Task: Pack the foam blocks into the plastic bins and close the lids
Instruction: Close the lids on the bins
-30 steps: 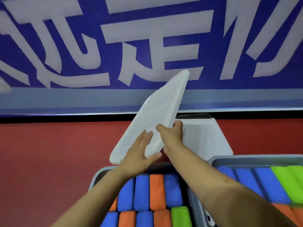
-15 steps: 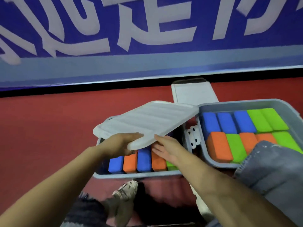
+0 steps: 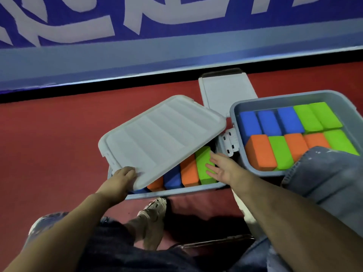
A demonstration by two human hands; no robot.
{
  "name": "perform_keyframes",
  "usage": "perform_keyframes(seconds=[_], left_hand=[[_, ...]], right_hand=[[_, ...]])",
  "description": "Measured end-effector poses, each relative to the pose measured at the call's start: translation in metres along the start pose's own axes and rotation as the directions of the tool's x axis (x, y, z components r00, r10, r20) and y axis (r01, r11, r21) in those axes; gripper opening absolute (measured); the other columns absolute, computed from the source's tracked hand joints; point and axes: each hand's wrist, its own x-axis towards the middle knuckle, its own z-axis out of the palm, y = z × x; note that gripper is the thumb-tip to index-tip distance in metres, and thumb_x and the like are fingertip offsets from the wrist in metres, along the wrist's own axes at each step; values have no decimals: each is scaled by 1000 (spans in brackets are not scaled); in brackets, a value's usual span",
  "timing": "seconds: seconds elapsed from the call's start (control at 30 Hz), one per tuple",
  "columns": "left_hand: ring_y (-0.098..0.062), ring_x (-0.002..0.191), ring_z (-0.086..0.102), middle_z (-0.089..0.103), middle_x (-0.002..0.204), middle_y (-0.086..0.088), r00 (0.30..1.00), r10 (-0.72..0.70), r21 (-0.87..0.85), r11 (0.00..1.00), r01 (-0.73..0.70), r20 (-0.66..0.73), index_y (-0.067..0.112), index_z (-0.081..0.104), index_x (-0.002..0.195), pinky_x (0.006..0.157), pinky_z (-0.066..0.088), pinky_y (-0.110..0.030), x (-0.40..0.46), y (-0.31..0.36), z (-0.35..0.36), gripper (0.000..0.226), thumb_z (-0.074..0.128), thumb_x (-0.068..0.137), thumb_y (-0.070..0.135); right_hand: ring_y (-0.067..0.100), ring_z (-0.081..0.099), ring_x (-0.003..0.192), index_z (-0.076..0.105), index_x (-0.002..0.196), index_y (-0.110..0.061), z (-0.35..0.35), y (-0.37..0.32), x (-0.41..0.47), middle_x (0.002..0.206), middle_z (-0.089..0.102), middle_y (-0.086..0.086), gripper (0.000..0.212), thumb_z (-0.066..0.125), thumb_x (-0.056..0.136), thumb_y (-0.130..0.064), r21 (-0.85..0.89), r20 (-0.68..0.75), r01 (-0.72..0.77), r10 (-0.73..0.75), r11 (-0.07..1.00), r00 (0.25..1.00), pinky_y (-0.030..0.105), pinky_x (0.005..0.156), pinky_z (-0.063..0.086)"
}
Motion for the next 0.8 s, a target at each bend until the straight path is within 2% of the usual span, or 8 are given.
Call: perform_keyframes(seconds=[0.17, 0.27, 0.33, 0.5, 0.57, 0.67, 0.73, 0.8], left_hand=[[-38, 103, 55, 52, 119, -15, 999, 13, 8, 1000, -13, -38, 7, 54, 111, 79, 55, -43, 2, -4, 27, 46, 64, 68, -7], [-36, 94, 53, 50, 109, -16, 999, -8, -25, 1000, 7, -43, 3, 55, 108, 72, 56, -45, 6, -3, 29, 42, 63, 67, -6], [-35, 93, 52, 49, 110, -17, 997, -49, -44, 998, 47, -55, 1, 54, 110, 73, 55, -44, 7, -7, 34, 39, 61, 71, -4], [-41, 89, 56, 53, 108, -22, 996, -49, -108, 993, 40, -78, -5, 57, 103, 70, 57, -44, 2, -15, 42, 43, 64, 62, -13], [-42, 87, 57, 53, 107, -23, 995, -40, -131, 991, 27, -94, -6, 56, 101, 70, 57, -44, 2, -16, 42, 44, 64, 59, -15], [-42, 86, 58, 51, 111, -23, 985, -51, -150, 988, 27, -163, -2, 51, 102, 67, 56, -45, 4, -22, 43, 40, 64, 66, -13], [-42, 85, 57, 49, 117, -23, 979, -86, -129, 990, 63, -186, 1, 47, 101, 60, 55, -45, 2, -29, 43, 33, 64, 74, -7], [-42, 85, 57, 49, 120, -19, 973, -139, -84, 989, 126, -182, 2, 48, 99, 55, 52, -43, -1, -35, 45, 31, 64, 73, -6]], right_hand=[[26, 33, 138, 34, 144, -11, 32, 8, 26, 153, 29, 8, 57, 56, 94, -29, 39, 51, -98, 96, 994, 994, 42, 100, 39], [25, 41, 130, 45, 132, -12, 55, 4, 40, 146, 40, 11, 42, 55, 95, -29, 21, 67, -95, 94, 995, 993, 45, 102, 38], [24, 46, 126, 49, 120, -15, 64, 1, 47, 140, 47, 11, 31, 57, 94, -28, 11, 41, -105, 105, 994, 994, 45, 100, 38], [30, 40, 132, 44, 134, -12, 72, -5, 65, 142, 42, 11, 50, 64, 90, -26, -33, -83, -120, 117, 992, 990, 49, 104, 35], [27, 51, 120, 49, 130, -14, 74, -1, 69, 135, 52, 9, 44, 64, 90, -25, -1, -84, -131, 130, 991, 988, 48, 96, 41], [21, 60, 100, 59, 106, -18, 77, 2, 67, 115, 64, 4, 22, 67, 87, -28, 74, -110, -127, 135, 989, 985, 45, 81, 47], [21, 63, 94, 58, 99, -21, 81, 7, 60, 105, 66, 2, 29, 72, 81, -39, 75, -123, -132, 141, 988, 982, 45, 75, 51], [20, 64, 86, 56, 110, -21, 84, 21, 54, 98, 66, 1, 38, 72, 81, -39, 100, -141, -139, 152, 985, 978, 44, 71, 52]])
